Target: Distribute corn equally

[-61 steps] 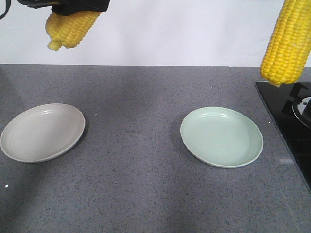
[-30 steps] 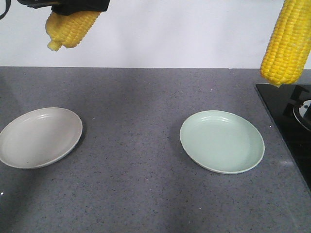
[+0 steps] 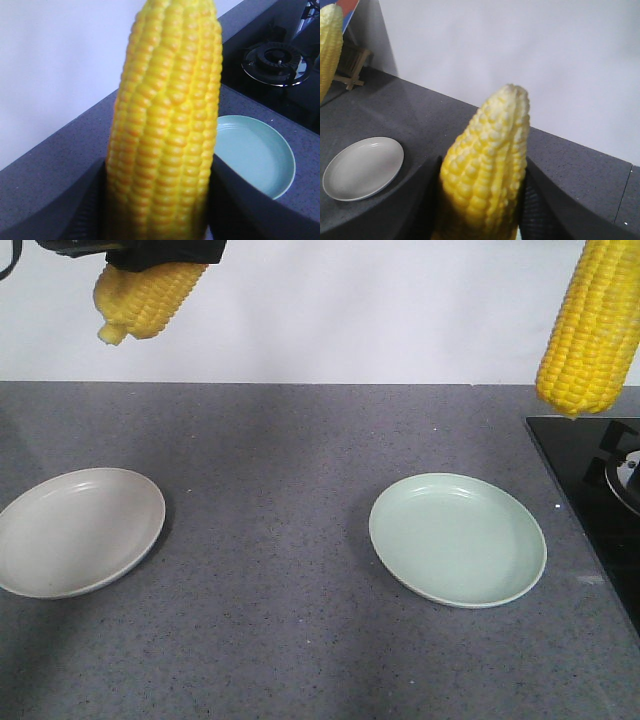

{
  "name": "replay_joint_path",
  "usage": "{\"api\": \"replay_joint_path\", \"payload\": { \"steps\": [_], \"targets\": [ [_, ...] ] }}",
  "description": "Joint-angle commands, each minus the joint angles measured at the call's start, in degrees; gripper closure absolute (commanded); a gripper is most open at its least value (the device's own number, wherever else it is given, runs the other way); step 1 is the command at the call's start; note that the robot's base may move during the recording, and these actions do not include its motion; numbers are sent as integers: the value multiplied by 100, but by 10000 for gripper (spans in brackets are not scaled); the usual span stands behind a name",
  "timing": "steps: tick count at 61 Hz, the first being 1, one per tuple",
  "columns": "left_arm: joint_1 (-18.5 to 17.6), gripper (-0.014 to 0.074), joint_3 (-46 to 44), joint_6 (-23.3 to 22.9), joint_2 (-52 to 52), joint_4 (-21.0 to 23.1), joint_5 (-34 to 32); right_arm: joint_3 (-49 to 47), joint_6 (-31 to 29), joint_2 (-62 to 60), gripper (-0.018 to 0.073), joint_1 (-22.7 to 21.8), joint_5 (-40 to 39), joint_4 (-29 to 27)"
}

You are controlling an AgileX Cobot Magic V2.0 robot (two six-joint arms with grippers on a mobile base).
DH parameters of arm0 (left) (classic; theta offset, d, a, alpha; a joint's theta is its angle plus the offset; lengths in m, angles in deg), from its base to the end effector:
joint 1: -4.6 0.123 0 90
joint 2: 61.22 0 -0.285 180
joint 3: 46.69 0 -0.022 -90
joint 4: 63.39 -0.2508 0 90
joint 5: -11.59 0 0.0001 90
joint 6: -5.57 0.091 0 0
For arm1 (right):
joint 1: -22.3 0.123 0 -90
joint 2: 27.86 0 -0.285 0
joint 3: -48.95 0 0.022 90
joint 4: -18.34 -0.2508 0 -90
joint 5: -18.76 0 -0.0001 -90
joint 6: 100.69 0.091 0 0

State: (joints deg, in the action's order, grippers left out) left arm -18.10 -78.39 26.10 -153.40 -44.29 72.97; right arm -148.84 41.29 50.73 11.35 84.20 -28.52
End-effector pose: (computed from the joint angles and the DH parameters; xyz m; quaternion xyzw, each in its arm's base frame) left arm 0.2605 -0.1373 0.5062 0.3187 0.8008 -0.1749 0.4759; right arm 0.2200 0.0190 0.5129 -0.2072 0.7919 0.1896 0.5422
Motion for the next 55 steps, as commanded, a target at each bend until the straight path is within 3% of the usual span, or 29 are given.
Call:
{"api": "replay_joint_path", "payload": {
  "steps": [1, 55],
  "targets": [
    [-3, 602, -149, -72, 187, 147, -363, -154, -43, -114, 565, -46, -287, -267],
    [-3, 602, -149, -72, 187, 147, -363, -154, -43, -114, 565, -46, -287, -267]
  ]
}}
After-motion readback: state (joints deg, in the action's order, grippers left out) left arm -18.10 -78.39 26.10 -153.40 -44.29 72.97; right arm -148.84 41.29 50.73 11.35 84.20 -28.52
